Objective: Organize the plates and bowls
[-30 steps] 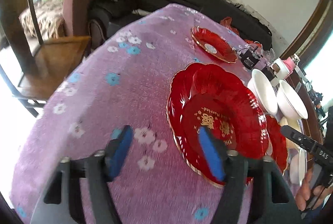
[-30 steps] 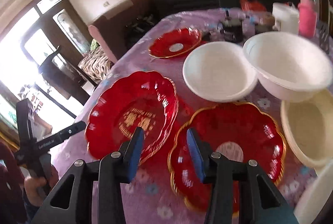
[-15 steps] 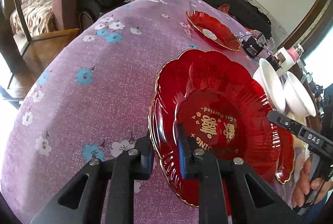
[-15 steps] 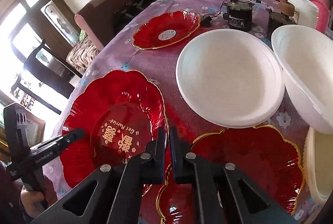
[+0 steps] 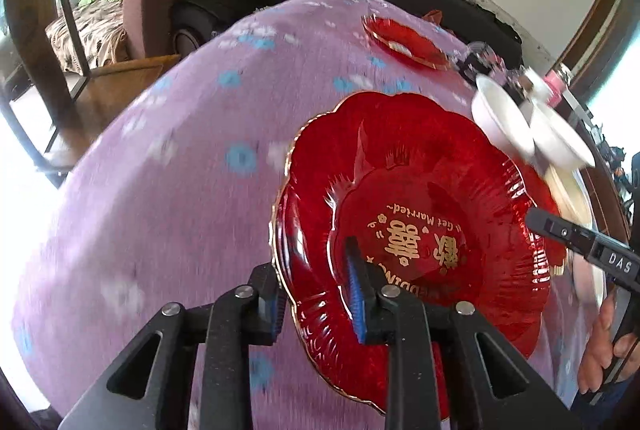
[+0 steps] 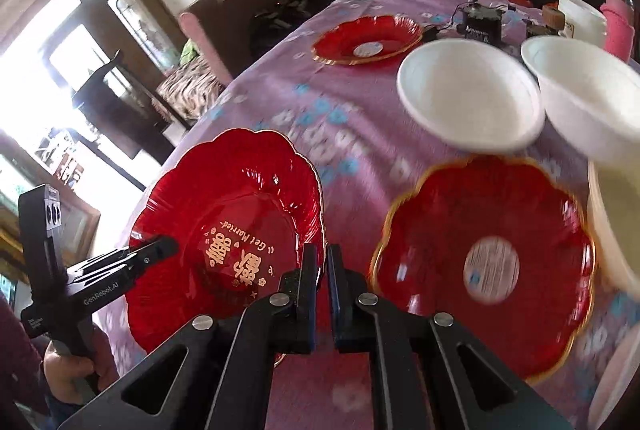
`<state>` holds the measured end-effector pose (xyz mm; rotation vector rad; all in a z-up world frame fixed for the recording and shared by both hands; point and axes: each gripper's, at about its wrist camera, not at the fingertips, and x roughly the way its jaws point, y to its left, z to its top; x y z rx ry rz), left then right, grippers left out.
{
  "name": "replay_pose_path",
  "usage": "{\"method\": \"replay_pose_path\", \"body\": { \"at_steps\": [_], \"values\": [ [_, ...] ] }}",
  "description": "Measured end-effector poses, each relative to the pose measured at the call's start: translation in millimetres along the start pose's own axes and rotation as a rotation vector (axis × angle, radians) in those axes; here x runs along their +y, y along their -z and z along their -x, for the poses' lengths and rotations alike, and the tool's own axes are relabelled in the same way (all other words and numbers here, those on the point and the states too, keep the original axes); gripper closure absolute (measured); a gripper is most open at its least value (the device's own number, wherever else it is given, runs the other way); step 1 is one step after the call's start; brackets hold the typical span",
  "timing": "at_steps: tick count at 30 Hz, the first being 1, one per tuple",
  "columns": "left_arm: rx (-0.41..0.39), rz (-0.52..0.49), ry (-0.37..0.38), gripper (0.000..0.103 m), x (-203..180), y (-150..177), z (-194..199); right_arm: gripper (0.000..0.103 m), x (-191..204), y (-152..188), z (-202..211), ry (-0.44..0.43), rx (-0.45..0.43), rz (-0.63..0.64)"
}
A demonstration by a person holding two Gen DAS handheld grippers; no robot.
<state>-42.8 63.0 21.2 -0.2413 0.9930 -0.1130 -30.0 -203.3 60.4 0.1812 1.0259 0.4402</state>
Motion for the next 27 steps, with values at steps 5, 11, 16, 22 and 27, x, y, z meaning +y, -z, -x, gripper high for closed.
{"method": "replay_pose_path", "body": {
  "at_steps": [5, 11, 16, 22, 27],
  "values": [
    [-0.009, -0.018, -0.011, 0.073, -4.4, 36.8, 17.4, 0.096, 5.7, 40.0, 17.5, -0.031, 0.008, -0.002],
    [-0.027, -0.054, -0.004, 0.073, -16.2, 51.5, 27.6, 0.095, 0.0, 69.2, 29.8, -0.038, 0.014, -0.041],
    [-0.039, -0.050, 0.008, 0.071, -17.9, 54.6, 26.3, 0.092, -1.8, 77.2, 35.0, -0.033, -0.008, -0.044],
    [-0.083, -0.063, 0.004, 0.055, -19.4, 57.0, 39.6, 0.092, -5.4, 81.9, 45.0, -0.028, -0.047, -0.037],
    [-0.118, -0.047, -0.008, 0.043, -12.9, 54.6, 51.5, 0.090, -23.9, 85.5, 62.4, -0.037, -0.080, -0.088]
  ]
}}
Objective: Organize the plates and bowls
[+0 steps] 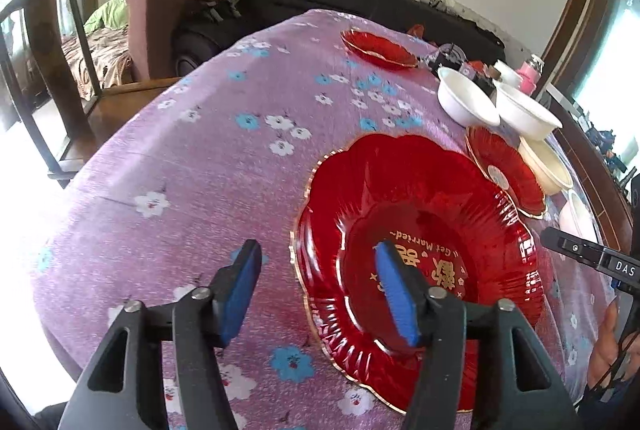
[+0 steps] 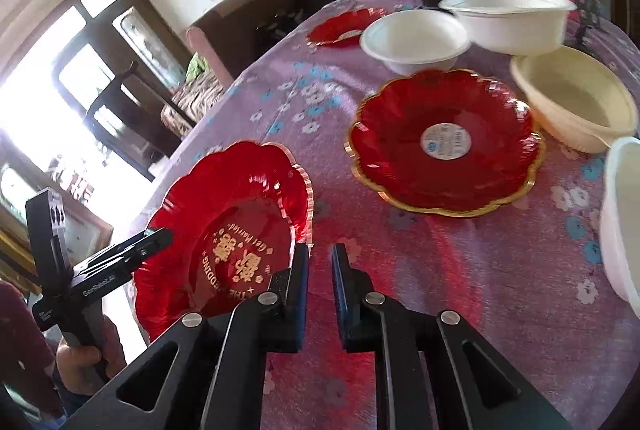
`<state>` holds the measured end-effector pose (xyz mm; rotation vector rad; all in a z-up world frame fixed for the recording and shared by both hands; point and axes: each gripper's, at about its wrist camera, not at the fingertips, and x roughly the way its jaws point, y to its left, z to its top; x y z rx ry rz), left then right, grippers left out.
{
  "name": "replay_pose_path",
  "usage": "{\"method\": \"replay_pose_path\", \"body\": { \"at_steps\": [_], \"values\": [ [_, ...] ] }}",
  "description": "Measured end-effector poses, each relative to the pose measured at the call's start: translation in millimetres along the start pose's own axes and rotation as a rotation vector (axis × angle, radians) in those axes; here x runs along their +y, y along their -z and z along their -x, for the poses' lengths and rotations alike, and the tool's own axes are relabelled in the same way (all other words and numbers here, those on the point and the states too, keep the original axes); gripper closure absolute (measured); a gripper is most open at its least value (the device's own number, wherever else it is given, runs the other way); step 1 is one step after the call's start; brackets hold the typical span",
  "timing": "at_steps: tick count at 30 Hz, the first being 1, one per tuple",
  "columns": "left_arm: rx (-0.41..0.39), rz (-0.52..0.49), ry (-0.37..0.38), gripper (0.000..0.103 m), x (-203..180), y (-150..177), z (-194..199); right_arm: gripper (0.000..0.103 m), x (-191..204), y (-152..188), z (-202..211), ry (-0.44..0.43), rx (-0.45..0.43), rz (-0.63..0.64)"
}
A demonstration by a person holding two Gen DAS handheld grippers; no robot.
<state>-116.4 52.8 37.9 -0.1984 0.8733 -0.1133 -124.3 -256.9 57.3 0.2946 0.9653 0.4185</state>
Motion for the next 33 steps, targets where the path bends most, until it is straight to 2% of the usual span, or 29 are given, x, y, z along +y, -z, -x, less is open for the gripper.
{"method": "replay_pose_path", "body": {
  "at_steps": [12, 33],
  "values": [
    [-0.038, -0.009, 0.013, 0.042, -3.2, 1.6, 19.9, 0.090, -50.0, 4.6, 30.5, 0.055, -0.054, -0.145],
    [-0.049, -0.069, 0.042, 0.040, -26.1, 3.9, 32.0, 0.090, -72.2, 12.6, 35.9, 0.082, -0.039, -0.221]
  ]
}}
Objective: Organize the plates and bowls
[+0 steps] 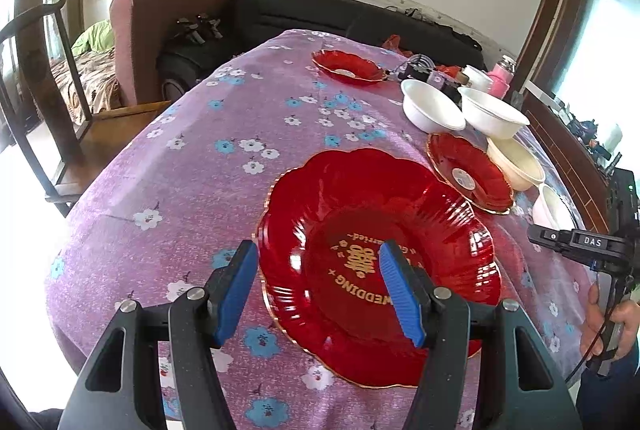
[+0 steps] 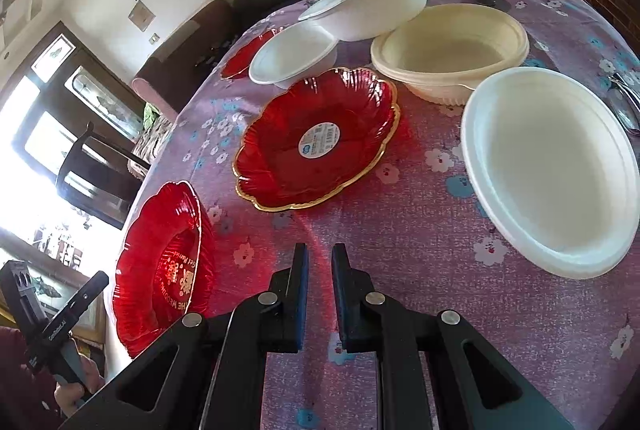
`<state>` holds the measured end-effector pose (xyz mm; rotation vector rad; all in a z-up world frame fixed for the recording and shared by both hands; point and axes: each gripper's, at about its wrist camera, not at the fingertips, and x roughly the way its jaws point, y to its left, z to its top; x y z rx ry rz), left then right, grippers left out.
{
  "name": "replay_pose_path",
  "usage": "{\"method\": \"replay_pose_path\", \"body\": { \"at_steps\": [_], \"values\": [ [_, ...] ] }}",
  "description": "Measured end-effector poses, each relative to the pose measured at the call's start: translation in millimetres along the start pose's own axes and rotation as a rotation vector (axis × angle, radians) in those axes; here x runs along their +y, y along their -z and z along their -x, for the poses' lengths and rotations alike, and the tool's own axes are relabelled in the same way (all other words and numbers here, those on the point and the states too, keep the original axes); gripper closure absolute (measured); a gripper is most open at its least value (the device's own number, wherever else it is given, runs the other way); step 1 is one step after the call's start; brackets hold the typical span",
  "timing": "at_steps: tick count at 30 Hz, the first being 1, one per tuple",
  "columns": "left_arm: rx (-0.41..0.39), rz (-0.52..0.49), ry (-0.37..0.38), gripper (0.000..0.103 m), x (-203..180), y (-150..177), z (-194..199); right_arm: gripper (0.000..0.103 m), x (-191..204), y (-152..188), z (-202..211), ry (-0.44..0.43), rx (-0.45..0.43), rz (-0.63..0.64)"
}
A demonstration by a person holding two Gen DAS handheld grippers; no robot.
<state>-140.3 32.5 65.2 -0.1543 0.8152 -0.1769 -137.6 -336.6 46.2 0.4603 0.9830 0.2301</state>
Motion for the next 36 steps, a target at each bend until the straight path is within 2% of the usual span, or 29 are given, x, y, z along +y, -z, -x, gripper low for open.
{"method": "replay_pose_path", "body": {
  "at_steps": [1, 9, 16, 23, 24, 26, 30, 34, 35, 36],
  "values": [
    [0.004, -0.004, 0.002, 0.040, -2.3, -0.8, -0.8, 0.090, -0.4, -0.2, -0.2, 0.003, 0.001, -0.001],
    [0.040, -0.048, 0.061, 0.040, -30.2, -11.6, -7.9, 0.066, -13.6, -14.4, -0.5, 0.039, -0.018, -0.021],
    [0.096, -0.079, 0.119, 0.039, -66.0, -39.9, -23.6, 0.066, -27.0, -34.2, -10.3, 0.034, -0.009, -0.045],
    [0.206, -0.056, 0.163, 0.039, -109.8, -83.1, -78.1, 0.064, -24.1, -62.1, -22.1, 0.037, 0.000, -0.063],
    [0.220, -0.052, 0.153, 0.039, -114.3, -89.8, -88.4, 0.064, -25.0, -66.2, -25.0, 0.032, 0.002, -0.083],
    [0.255, -0.045, 0.109, 0.039, -124.2, -102.1, -112.9, 0.064, -25.7, -72.0, -30.8, 0.096, 0.005, -0.093],
    [0.341, -0.014, 0.053, 0.040, -131.9, -118.0, -157.0, 0.064, -31.3, -77.6, -41.8, 0.129, 0.002, -0.118],
    [0.414, 0.038, 0.024, 0.040, -130.7, -124.2, -195.0, 0.064, -39.3, -77.6, -50.9, 0.091, 0.003, -0.123],
    [0.427, 0.039, 0.019, 0.042, -130.7, -124.8, -202.2, 0.064, -39.8, -77.6, -51.9, 0.085, -0.001, -0.112],
    [0.431, 0.038, 0.008, 0.055, -130.2, -124.5, -207.4, 0.065, -38.5, -77.8, -53.0, 0.088, -0.002, -0.091]
  ]
}}
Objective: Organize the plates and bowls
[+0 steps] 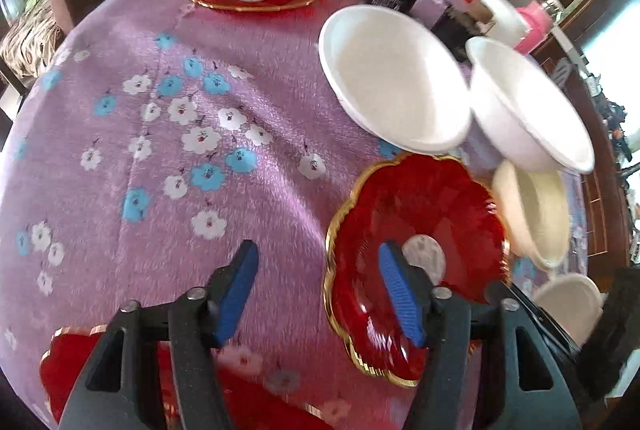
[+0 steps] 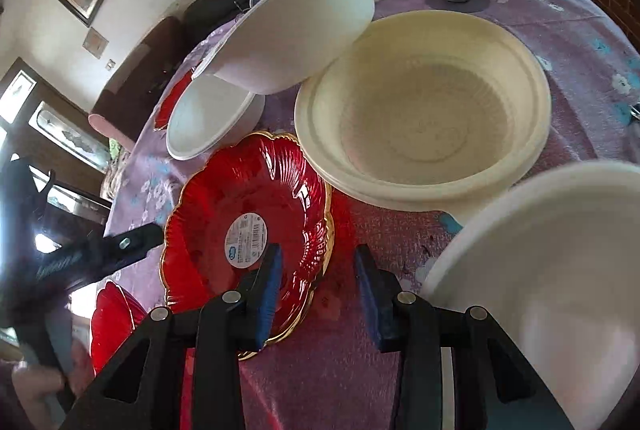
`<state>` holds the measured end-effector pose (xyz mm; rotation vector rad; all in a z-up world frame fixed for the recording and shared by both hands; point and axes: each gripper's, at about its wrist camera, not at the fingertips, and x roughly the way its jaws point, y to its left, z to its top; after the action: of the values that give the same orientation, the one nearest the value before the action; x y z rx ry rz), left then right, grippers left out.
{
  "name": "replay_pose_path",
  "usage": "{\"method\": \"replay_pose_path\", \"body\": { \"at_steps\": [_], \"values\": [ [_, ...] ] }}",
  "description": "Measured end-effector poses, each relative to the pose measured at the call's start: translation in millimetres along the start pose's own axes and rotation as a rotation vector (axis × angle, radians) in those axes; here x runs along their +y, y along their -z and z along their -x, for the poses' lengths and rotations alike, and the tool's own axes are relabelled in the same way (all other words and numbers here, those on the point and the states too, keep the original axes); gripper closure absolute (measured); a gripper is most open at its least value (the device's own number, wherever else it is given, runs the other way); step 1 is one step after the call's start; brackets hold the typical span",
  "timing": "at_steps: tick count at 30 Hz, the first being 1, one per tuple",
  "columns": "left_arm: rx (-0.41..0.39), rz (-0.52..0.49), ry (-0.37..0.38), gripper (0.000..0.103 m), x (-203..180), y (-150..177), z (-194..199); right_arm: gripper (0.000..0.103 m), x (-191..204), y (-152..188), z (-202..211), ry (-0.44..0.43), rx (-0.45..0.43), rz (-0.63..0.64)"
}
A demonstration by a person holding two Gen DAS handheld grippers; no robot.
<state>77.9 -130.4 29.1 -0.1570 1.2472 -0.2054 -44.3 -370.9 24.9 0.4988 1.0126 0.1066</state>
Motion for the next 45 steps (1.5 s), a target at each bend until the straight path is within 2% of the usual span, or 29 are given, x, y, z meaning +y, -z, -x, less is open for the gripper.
{"method": "replay_pose_path", "body": {
  "at_steps": [1, 3, 5, 9, 14, 19, 30, 45],
  "values": [
    [0.005, 0.002, -0.003, 0.071, 0.1, -0.8, -4.3, 0.067, 0.4, 0.3, 0.2, 0.004, -0.008, 0.011],
    [0.033, -0.002, 0.032, 0.082, -2.8, -1.6, -14.8, 0.077, 1.1, 1.1, -0.6, 0.006, -0.010, 0.021],
    [0.029, -0.014, 0.037, 0.083, -8.3, -1.2, -19.4, 0.084, 1.5, 1.9, -1.6, -0.020, -0.002, 0.026],
    [-0.001, -0.078, -0.006, 0.083, -23.5, 4.6, -17.6, 0.085, 2.9, 3.9, 1.6, 0.002, -0.027, 0.053],
    [-0.024, -0.086, 0.016, 0.083, -21.7, 12.4, -5.4, 0.088, 6.6, 4.3, 15.3, -0.009, -0.085, 0.077],
    [-0.068, -0.084, 0.024, 0.083, -16.1, 18.2, 12.2, 0.088, 13.1, 6.8, 17.6, -0.018, -0.093, 0.104],
    [-0.093, -0.083, 0.057, 0.083, -9.4, 33.9, 28.5, 0.088, 14.0, 5.5, 21.8, -0.055, -0.115, 0.119],
    [-0.190, -0.033, 0.098, 0.081, 24.4, 67.2, 79.5, 0.088, 47.2, 21.9, 44.7, -0.167, -0.156, 0.207]
  ]
}}
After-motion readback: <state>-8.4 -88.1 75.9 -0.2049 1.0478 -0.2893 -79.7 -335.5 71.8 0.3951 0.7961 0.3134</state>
